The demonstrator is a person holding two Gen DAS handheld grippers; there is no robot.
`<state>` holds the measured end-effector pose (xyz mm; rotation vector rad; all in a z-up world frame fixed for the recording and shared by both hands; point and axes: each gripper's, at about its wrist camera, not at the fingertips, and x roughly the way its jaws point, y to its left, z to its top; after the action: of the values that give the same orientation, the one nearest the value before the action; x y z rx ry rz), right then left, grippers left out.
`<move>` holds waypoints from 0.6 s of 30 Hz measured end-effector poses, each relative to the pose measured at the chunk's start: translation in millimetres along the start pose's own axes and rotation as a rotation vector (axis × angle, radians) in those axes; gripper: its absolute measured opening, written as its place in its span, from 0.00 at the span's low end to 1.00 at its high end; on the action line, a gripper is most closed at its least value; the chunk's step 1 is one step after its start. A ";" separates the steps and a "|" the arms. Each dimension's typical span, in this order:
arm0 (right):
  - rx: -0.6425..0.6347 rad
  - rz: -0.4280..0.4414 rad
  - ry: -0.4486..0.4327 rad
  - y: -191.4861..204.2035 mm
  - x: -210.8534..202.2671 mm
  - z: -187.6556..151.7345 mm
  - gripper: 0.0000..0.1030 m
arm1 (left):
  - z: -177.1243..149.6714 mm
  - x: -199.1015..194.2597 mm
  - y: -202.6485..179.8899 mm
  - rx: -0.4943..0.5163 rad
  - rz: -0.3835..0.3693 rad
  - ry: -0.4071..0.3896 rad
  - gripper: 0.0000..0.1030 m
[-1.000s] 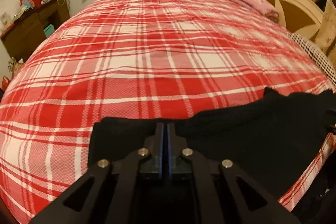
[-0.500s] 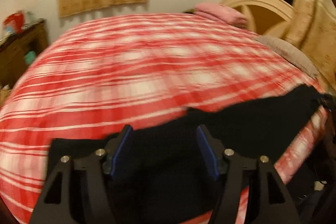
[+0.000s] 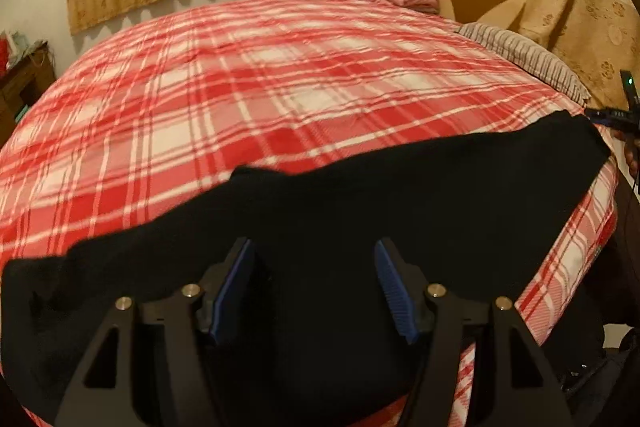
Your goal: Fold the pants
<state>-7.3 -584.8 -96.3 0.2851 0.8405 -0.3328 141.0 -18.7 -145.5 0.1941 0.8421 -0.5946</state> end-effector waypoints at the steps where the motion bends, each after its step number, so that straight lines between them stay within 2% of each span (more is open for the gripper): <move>1: 0.004 0.015 0.018 -1.0 5.3 -1.9 0.63 | -2.5 1.4 0.7 -0.007 0.002 0.006 0.63; 2: 0.006 0.025 0.029 1.1 9.5 -4.2 0.61 | -5.1 2.5 2.0 -0.013 0.004 0.013 0.63; 4: -0.013 0.032 0.032 3.6 13.1 -6.2 0.30 | -9.1 4.2 3.4 -0.018 0.004 0.021 0.63; 5: -0.025 0.034 0.027 5.8 12.8 -7.5 0.26 | -10.2 5.8 3.2 -0.018 0.004 0.026 0.63; 7: -0.049 0.034 0.010 10.3 9.7 -8.4 0.10 | -11.3 8.5 1.8 -0.014 0.006 0.031 0.64; 13: -0.158 -0.030 -0.087 32.9 -10.4 4.8 0.06 | -11.3 9.5 -0.1 -0.013 0.008 0.028 0.67; 18: -0.151 -0.065 -0.137 31.5 -12.9 22.2 0.06 | -15.6 7.6 1.0 -0.026 0.007 0.019 0.67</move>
<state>12.2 -562.1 -68.7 0.0928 0.7370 -0.3438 135.4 -14.9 -161.5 0.1789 0.8670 -0.5753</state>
